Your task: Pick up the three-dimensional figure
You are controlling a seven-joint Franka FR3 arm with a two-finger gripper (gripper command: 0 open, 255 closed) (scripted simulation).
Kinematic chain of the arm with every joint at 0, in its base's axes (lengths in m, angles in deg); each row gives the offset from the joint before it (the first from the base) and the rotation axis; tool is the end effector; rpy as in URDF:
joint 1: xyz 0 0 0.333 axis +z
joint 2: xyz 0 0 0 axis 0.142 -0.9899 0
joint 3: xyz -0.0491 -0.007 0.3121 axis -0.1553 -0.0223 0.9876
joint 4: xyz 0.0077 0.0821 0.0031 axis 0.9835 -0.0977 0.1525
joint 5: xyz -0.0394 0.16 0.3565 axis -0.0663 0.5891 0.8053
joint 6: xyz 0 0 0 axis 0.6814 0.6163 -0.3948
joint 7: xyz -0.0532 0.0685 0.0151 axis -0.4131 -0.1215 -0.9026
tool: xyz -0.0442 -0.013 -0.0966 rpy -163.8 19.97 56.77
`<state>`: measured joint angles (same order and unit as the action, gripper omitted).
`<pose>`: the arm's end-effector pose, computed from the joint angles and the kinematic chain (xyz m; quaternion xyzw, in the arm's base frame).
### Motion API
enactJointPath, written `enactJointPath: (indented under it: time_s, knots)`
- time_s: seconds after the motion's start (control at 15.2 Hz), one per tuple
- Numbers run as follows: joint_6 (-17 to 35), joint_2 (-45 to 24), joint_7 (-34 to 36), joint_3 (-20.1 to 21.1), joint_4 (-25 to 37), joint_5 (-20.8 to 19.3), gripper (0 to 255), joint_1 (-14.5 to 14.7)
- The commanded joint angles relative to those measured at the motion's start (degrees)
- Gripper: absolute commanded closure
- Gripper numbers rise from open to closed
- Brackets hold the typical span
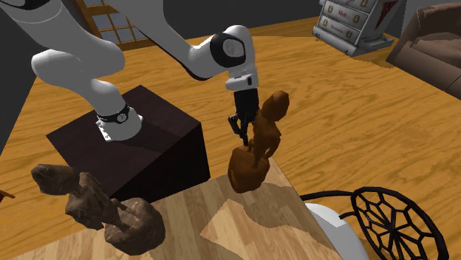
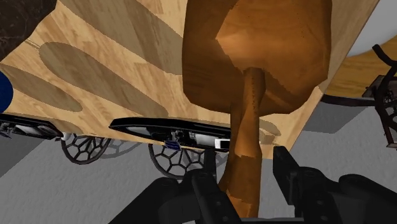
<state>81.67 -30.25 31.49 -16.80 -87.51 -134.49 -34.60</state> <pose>0.4883 0.2570 0.2932 0.9097 -0.1997 0.3255 0.1632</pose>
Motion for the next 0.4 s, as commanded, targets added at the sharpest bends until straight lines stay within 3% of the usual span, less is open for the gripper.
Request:
enactJointPath:
  time_s: [0.0, 0.33]
  knots:
    - [0.3, 1.7, -1.4, 1.1, 0.1, 1.8, 255, -1.0]
    - [0.9, 4.2, -3.7, 2.7, 0.1, 4.6, 255, -2.6]
